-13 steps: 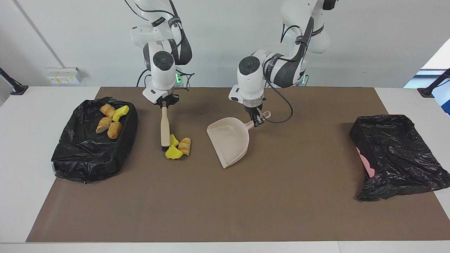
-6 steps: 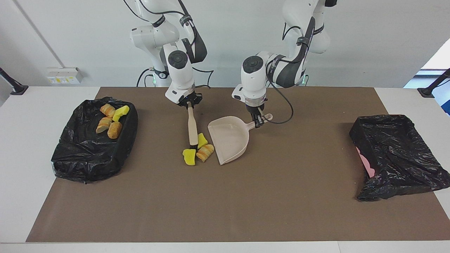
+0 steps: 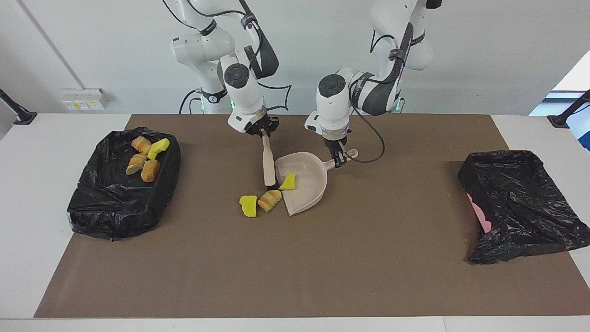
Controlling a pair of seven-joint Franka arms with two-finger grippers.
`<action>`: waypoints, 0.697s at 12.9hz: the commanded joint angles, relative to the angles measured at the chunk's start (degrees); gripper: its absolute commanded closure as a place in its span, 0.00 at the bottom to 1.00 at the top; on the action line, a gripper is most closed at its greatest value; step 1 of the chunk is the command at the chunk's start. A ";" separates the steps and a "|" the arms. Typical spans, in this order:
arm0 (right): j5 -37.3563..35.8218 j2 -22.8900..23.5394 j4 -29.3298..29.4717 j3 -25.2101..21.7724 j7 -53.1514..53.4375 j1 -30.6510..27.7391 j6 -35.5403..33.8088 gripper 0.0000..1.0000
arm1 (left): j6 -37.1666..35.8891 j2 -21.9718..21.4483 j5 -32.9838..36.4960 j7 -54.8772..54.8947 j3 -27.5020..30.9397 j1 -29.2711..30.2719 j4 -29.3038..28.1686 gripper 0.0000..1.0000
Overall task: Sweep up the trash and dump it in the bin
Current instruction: 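Sweep the sponge and bread into the dustpan with the right gripper's brush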
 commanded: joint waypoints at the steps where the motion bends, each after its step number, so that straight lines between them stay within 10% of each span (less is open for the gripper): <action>1: -4.05 -2.62 5.03 -0.15 -0.19 -4.68 -8.48 1.00 | 1.39 -2.07 1.24 0.42 0.26 0.02 -2.71 1.00; 9: -41.77 9.83 16.20 0.03 -8.18 -11.30 -7.57 1.00 | 1.48 -2.07 1.24 0.25 0.26 0.02 -2.80 1.00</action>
